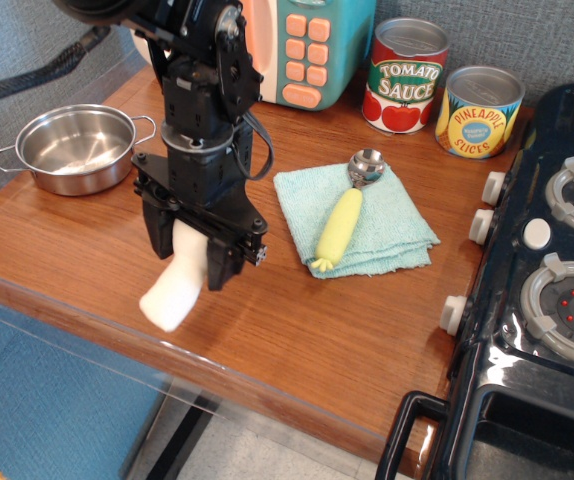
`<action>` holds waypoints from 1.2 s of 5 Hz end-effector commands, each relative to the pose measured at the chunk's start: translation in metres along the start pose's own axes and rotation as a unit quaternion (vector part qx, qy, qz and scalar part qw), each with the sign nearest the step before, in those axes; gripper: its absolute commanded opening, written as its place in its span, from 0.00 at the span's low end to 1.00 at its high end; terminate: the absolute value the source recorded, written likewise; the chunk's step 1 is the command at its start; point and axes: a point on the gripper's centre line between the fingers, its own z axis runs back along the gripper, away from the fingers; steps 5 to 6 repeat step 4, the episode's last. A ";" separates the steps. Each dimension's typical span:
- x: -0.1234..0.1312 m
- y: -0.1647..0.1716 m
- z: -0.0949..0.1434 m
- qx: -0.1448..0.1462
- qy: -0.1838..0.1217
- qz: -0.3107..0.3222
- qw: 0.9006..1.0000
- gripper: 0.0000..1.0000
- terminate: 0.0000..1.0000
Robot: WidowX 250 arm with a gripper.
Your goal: Move the mushroom to the front of the counter
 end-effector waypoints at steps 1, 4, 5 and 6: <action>0.000 0.017 0.033 0.007 -0.044 0.009 0.999 1.00 0.00; -0.004 0.018 0.040 0.017 -0.058 0.016 0.998 1.00 1.00; -0.004 0.018 0.040 0.017 -0.058 0.016 0.998 1.00 1.00; -0.004 0.018 0.040 0.017 -0.058 0.016 0.998 1.00 1.00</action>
